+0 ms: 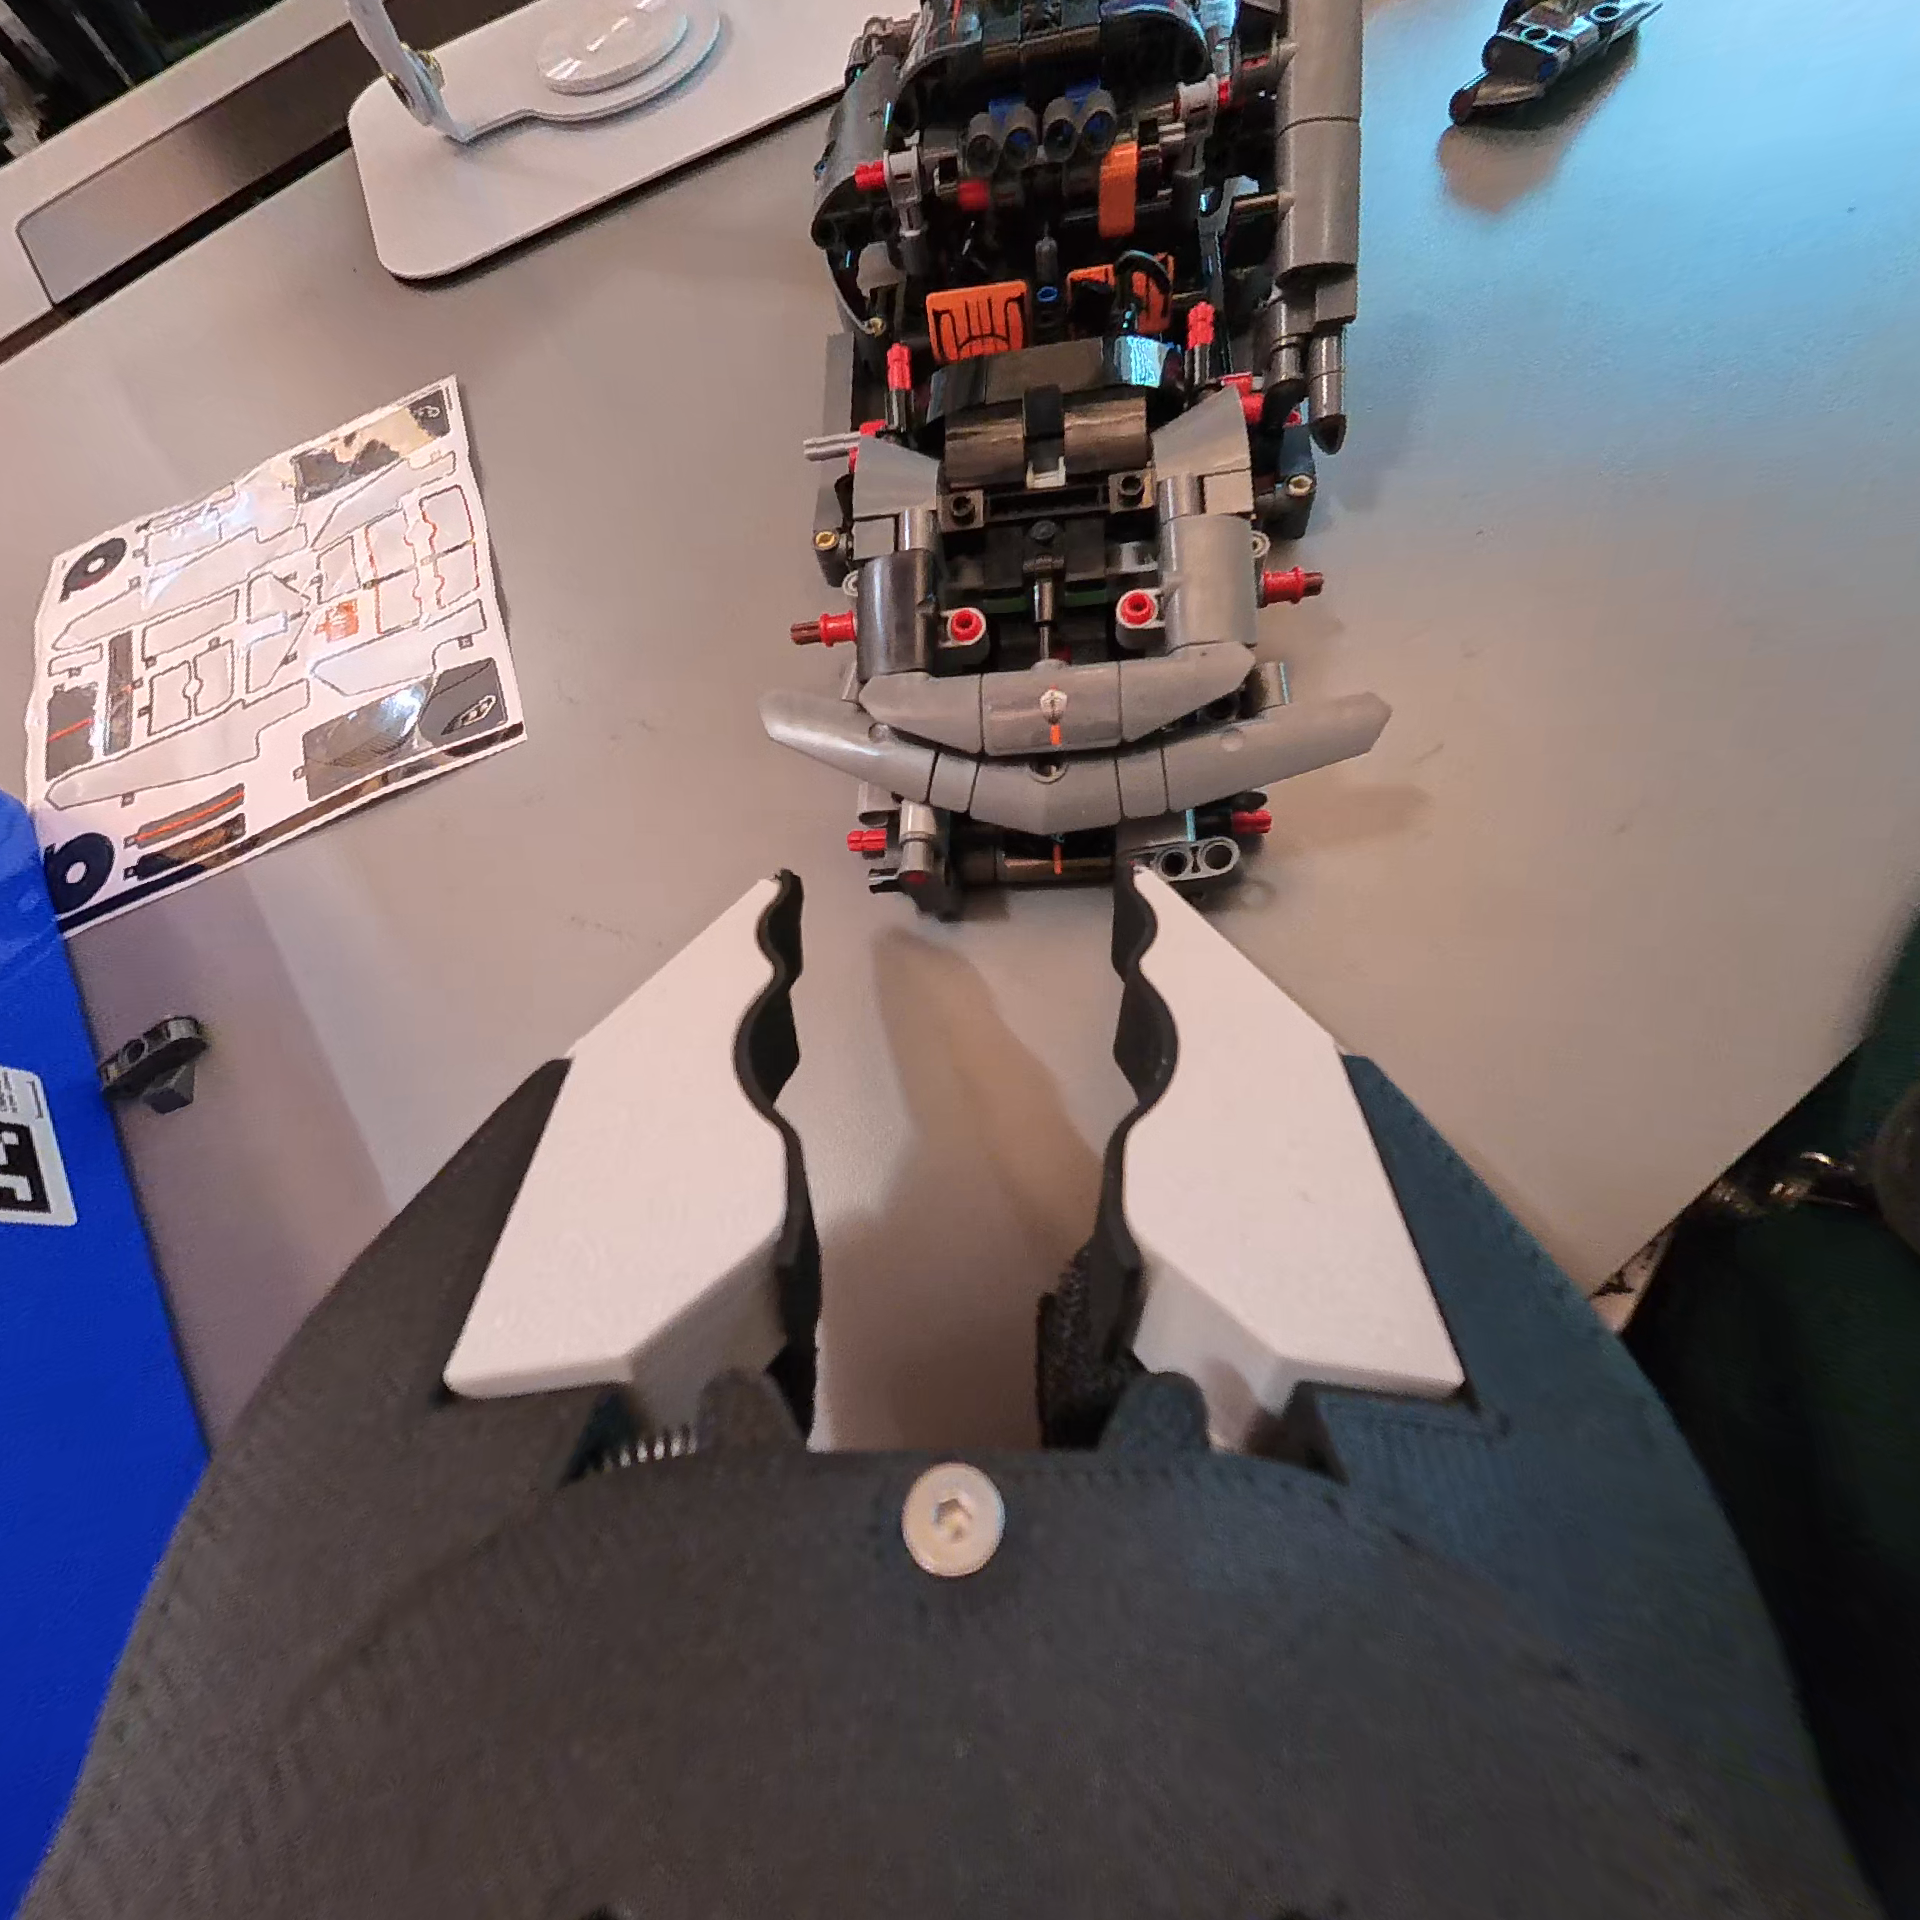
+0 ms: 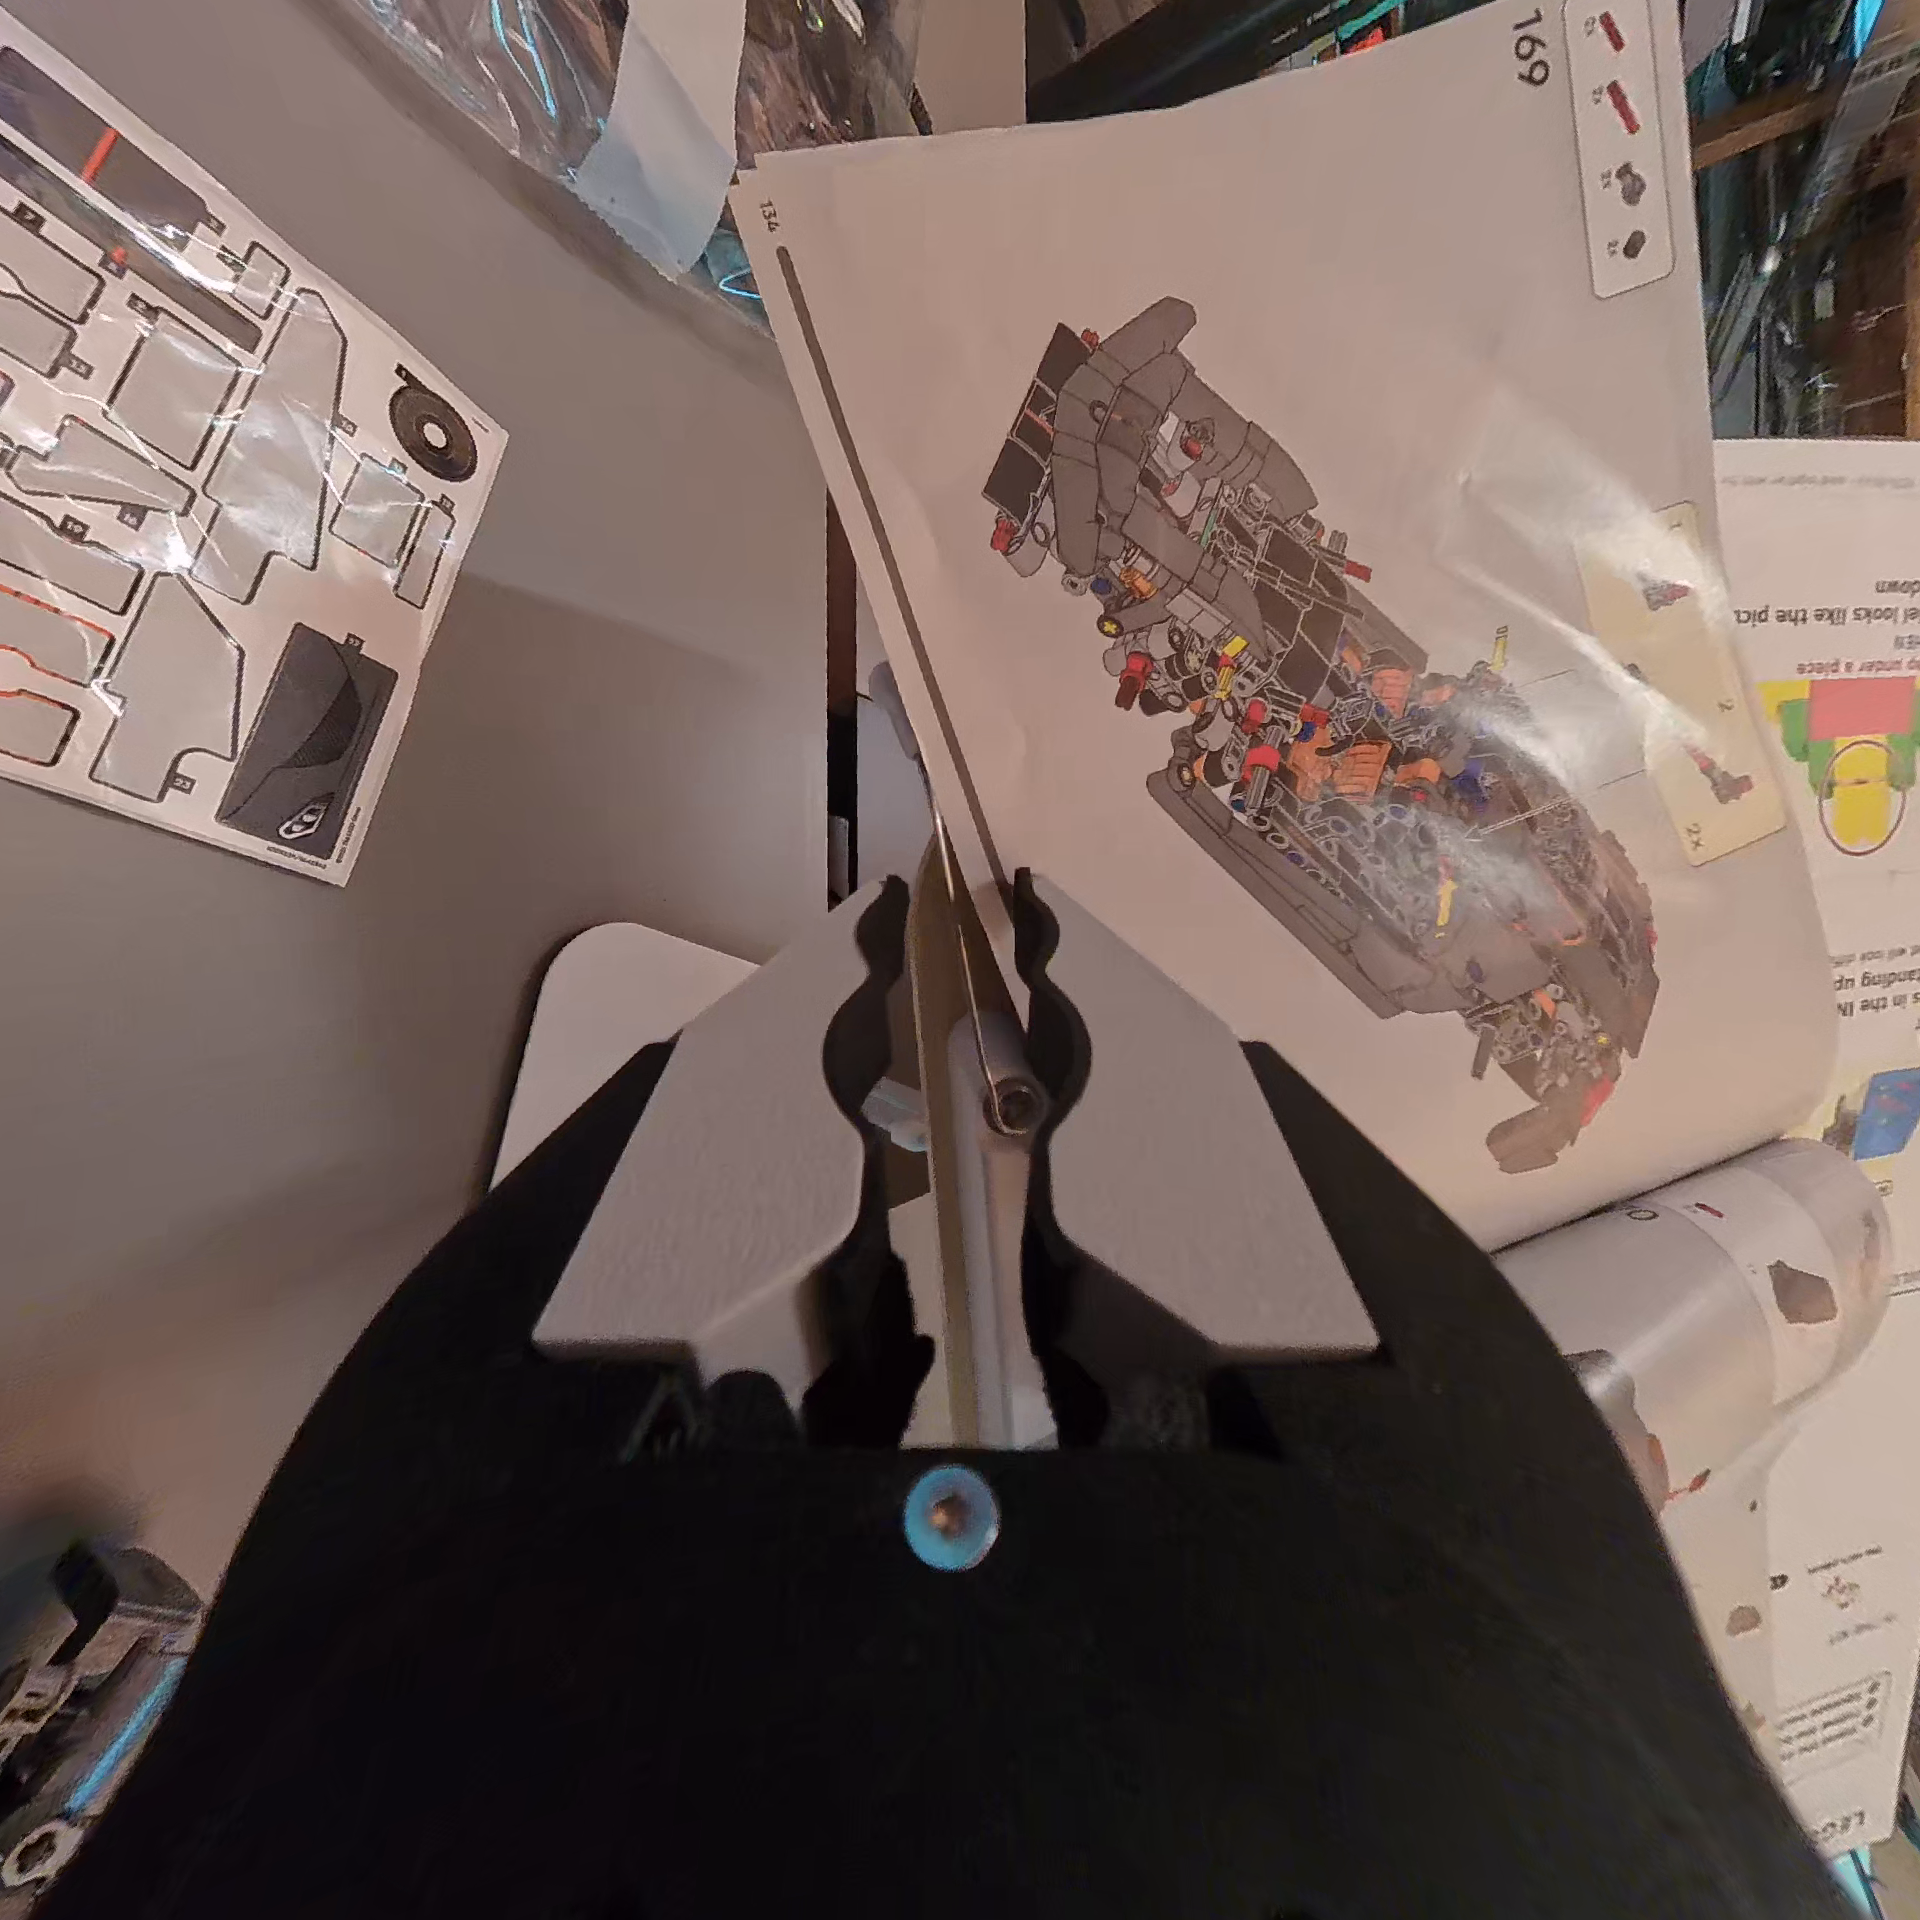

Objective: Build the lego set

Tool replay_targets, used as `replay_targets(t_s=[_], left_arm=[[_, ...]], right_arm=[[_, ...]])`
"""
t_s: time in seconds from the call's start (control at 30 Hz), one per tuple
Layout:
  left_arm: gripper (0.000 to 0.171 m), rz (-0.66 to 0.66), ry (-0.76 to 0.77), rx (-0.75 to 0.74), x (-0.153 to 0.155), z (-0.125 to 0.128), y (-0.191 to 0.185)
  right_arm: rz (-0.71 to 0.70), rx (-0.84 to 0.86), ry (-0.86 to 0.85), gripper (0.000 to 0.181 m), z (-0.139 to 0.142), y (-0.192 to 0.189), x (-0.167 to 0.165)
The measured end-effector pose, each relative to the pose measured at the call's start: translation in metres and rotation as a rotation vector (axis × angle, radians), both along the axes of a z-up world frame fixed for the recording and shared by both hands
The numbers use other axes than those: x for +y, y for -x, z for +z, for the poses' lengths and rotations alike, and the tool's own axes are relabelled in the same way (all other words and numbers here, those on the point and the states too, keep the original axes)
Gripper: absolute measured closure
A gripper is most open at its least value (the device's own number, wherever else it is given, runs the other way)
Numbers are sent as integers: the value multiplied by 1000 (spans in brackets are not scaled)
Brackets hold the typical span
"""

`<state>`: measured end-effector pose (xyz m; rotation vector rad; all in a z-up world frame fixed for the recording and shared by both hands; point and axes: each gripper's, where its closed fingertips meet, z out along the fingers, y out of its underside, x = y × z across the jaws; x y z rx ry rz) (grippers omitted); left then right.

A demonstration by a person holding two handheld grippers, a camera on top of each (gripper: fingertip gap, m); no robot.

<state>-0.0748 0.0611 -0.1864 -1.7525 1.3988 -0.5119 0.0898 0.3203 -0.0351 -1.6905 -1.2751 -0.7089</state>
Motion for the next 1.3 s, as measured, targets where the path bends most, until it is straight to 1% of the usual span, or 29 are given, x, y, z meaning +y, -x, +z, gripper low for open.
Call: replay_targets(t_s=[0.37,0.67,0.8,0.87,0.97,1.07,1.17,1.23,1.27,1.3], left_arm=[[113,0,4,1,0,0,0],[113,-3,9,0,0,-1,0],[112,-4,11,-3,0,0,0],[112,-6,13,-3,0,0,0],[111,-11,11,-6,-1,0,-1],[111,-18,7,-9,-3,1,-1],[110,-27,4,-10,-4,1,-1],[110,-33,-2,-11,-5,2,-1],[110,-36,-6,-10,-6,2,-1],[110,-40,-9,-9,-6,2,-2]], right_arm=[[-23,-2,22,153,-6,-4,1],[-26,-7,28,149,-7,-5,0],[-22,-14,32,146,-4,-4,-3],[-6,-6,29,144,1,-1,-10],[36,28,56,143,11,7,-33],[113,105,190,143,9,18,-74],[217,175,431,139,-16,33,-134],[236,225,590,123,-36,38,-171],[240,237,648,117,-46,40,-186],[242,233,690,115,-55,39,-199]])
